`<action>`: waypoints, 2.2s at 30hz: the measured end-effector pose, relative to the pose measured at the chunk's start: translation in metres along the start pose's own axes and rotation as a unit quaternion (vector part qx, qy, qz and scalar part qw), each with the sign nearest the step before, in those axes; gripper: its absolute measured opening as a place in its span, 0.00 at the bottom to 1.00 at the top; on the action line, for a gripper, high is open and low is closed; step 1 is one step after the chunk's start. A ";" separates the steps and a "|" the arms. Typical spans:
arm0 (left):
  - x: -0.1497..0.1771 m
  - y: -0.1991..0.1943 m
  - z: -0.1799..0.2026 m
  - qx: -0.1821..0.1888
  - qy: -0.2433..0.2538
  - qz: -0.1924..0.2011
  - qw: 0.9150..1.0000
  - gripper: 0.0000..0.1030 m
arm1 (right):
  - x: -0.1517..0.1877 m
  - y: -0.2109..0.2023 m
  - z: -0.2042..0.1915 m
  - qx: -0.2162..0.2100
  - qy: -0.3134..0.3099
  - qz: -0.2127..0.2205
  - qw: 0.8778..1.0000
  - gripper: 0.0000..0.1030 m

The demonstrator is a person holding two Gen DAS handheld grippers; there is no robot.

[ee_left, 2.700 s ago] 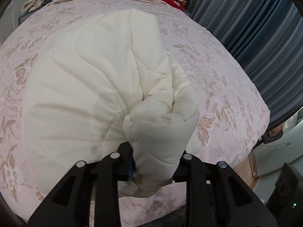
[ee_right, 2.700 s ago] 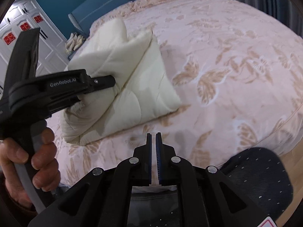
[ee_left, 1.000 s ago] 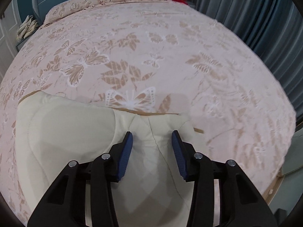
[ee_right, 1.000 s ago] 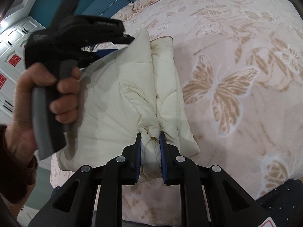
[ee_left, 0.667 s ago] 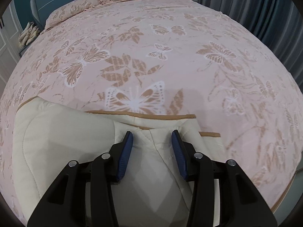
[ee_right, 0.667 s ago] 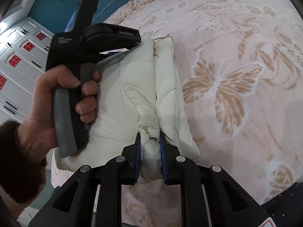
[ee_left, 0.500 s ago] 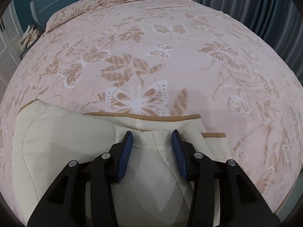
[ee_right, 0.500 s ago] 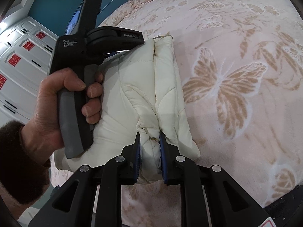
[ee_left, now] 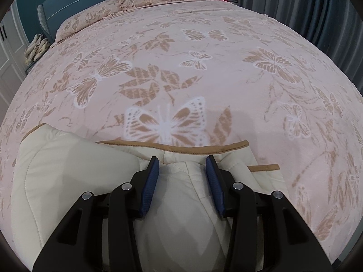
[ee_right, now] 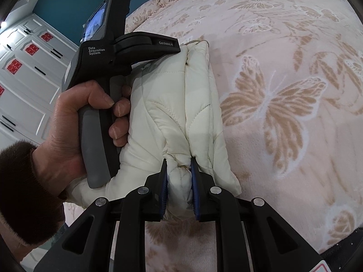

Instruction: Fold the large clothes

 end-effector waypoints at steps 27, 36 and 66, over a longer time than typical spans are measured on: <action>-0.009 -0.005 -0.021 0.066 -0.061 0.003 0.996 0.41 | -0.006 -0.020 -0.011 -0.039 0.011 -0.004 0.999 0.21; 0.088 -0.141 -0.143 0.103 -0.227 0.037 0.968 0.87 | -0.036 -0.050 -0.018 -0.011 0.049 0.034 0.998 0.67; 0.154 -0.218 -0.141 0.237 -0.229 0.059 0.942 0.50 | -0.043 -0.083 -0.133 -0.039 -0.008 0.034 0.999 0.27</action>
Point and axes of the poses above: each gripper's, at about its wrist camera, not at the fingertips, and y roughly the way its jaws point, z to its right, x to its underside, the point moved 2 cm from there along y, roughly the way its jaws point, and after that the axes turned 4 degrees about y, right-handed, at the moved point
